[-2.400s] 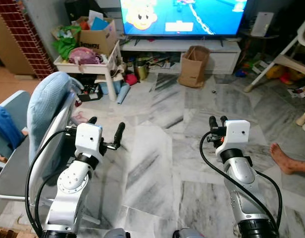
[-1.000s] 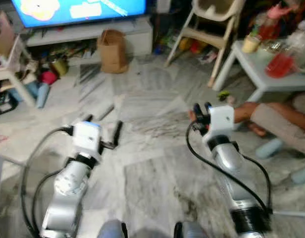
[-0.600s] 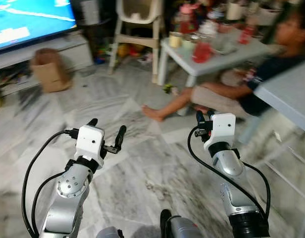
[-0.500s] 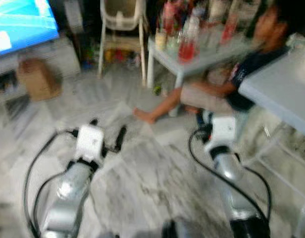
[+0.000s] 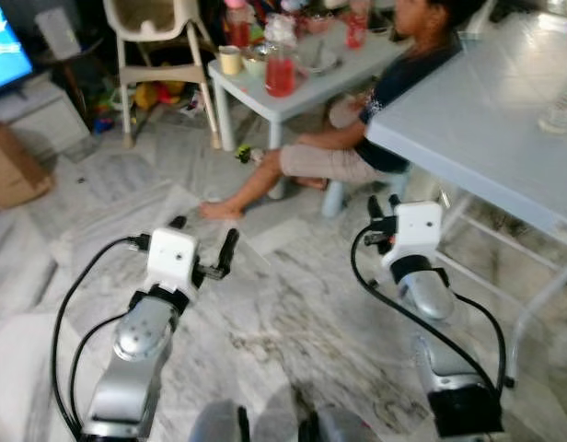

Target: Restocking fridge

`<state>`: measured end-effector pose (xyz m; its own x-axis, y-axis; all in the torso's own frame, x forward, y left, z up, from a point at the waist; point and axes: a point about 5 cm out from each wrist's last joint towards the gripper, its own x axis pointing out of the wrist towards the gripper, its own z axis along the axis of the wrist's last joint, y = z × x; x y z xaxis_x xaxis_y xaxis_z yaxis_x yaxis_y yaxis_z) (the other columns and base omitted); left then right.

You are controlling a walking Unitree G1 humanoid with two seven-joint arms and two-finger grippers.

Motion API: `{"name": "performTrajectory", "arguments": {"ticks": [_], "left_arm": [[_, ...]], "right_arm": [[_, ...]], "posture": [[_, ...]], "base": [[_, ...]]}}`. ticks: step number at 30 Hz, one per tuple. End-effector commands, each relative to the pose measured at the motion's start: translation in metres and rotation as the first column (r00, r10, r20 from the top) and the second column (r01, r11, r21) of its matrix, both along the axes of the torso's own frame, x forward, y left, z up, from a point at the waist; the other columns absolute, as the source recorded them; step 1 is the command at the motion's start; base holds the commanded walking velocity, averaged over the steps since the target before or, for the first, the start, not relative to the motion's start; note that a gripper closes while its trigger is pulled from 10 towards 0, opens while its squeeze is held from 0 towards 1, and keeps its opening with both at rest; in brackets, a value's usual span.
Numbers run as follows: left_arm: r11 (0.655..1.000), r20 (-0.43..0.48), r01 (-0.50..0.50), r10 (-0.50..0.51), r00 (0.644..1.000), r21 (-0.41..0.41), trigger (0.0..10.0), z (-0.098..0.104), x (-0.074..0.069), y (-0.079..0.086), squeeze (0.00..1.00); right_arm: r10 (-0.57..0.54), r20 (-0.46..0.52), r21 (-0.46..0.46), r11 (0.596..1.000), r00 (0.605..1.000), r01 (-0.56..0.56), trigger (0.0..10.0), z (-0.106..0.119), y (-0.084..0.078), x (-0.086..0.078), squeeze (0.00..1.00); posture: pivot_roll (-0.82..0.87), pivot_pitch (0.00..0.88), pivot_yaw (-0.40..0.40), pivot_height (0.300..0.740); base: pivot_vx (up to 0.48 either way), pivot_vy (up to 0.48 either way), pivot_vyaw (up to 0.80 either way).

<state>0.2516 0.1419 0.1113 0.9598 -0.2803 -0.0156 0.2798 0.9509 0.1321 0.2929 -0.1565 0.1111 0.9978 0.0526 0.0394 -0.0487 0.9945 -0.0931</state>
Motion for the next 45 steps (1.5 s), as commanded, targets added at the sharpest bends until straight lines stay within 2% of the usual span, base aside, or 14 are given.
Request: {"name": "performTrajectory", "arguments": {"ticks": [1,5,6,7,8,9,10,11,35,38,39,40,41,45], "left_arm": [[1.0,-0.014,-0.022,0.022,1.0,0.004,10.0,-0.001,0.0,0.006,0.0],[0.998,-0.033,-0.046,0.045,0.998,-0.036,10.0,-0.003,-0.002,0.008,0.0],[0.998,-0.037,-0.049,0.047,0.998,-0.042,10.0,-0.003,-0.002,0.008,0.1],[0.998,-0.037,-0.046,0.044,0.998,-0.042,10.0,-0.003,-0.002,0.007,0.76],[0.998,-0.035,-0.044,0.043,0.998,-0.041,10.0,-0.003,-0.002,0.007,0.73],[0.998,-0.039,-0.063,0.061,0.997,-0.03,10.0,-0.004,-0.003,0.006,0.5],[0.998,-0.039,-0.063,0.061,0.997,-0.03,10.0,-0.004,-0.003,0.006,0.5],[0.997,-0.049,-0.064,0.062,0.997,-0.035,10.0,-0.005,-0.003,0.004,0.0],[0.993,-0.083,-0.114,0.114,0.99,0.006,10.0,-0.007,0.003,-0.001,0.0],[0.993,-0.081,-0.117,0.118,0.99,0.012,10.0,-0.007,0.004,-0.001,0.0],[0.993,-0.082,-0.118,0.119,0.99,0.012,10.0,-0.007,0.004,-0.001,0.0],[0.993,-0.083,-0.119,0.12,0.989,0.012,10.0,-0.007,0.004,-0.001,0.0],[0.992,-0.086,-0.122,0.123,0.989,0.012,10.0,-0.007,0.004,-0.001,0.0],[0.992,-0.088,-0.128,0.129,0.988,0.018,10.0,-0.008,0.003,-0.001,0.0]], "right_arm": [[0.043,0.018,0.035,0.998,0.999,-0.044,10.0,0.004,0.009,0.0,1.0],[0.061,0.027,0.048,0.997,0.998,-0.062,10.0,0.005,0.011,-0.002,1.0],[0.062,0.027,0.049,0.997,0.998,-0.064,10.0,0.005,0.011,-0.002,1.0],[0.066,0.028,0.051,0.996,0.997,-0.067,10.0,0.005,0.012,-0.002,1.0],[0.069,0.029,0.052,0.996,0.997,-0.071,10.0,0.005,0.013,-0.003,1.0],[0.072,0.034,0.056,0.996,0.997,-0.074,10.0,0.005,0.015,-0.003,1.0],[0.072,0.034,0.056,0.996,0.997,-0.074,10.0,0.005,0.015,-0.003,1.0],[0.076,0.033,0.058,0.995,0.997,-0.078,10.0,0.005,0.016,-0.003,1.0],[0.149,0.033,0.066,0.986,0.988,-0.151,10.0,0.006,0.021,-0.003,0.97],[0.151,0.034,0.074,0.985,0.988,-0.153,10.0,0.007,0.02,-0.002,0.58],[0.151,0.034,0.074,0.985,0.988,-0.153,10.0,0.007,0.02,-0.002,0.58],[0.152,0.034,0.075,0.985,0.988,-0.154,10.0,0.007,0.02,-0.002,0.36],[0.153,0.034,0.075,0.985,0.988,-0.155,10.0,0.007,0.02,-0.002,0.0],[0.156,0.03,0.076,0.985,0.987,-0.158,10.0,0.005,0.021,-0.003,0.0]], "posture": [[0.07,0.099,0.027,0.74],[0.07,0.1,0.026,0.74],[0.08,0.101,0.025,0.74],[0.08,0.101,0.025,0.74],[0.08,0.099,0.025,0.74],[0.08,0.097,0.025,0.74],[0.08,0.097,0.025,0.74],[0.08,0.095,0.025,0.74],[0.08,0.091,0.026,0.74],[0.08,0.09,0.025,0.74],[0.08,0.09,0.025,0.74],[0.08,0.091,0.026,0.74],[0.08,0.089,0.024,0.74],[0.08,0.089,0.023,0.74]], "base": [[0.0,0.0,-0.8],[0.0,0.0,-0.36],[0.0,0.0,0.0],[0.0,0.0,0.0],[0.0,0.0,0.0],[0.0,0.0,0.0],[0.0,0.0,0.0],[0.0,0.0,0.0],[0.0,0.0,0.68],[0.0,0.0,0.0],[0.0,0.0,0.0],[-0.255,0.0,0.0],[-0.277,0.0,0.0],[-0.303,0.0,0.0]]}}
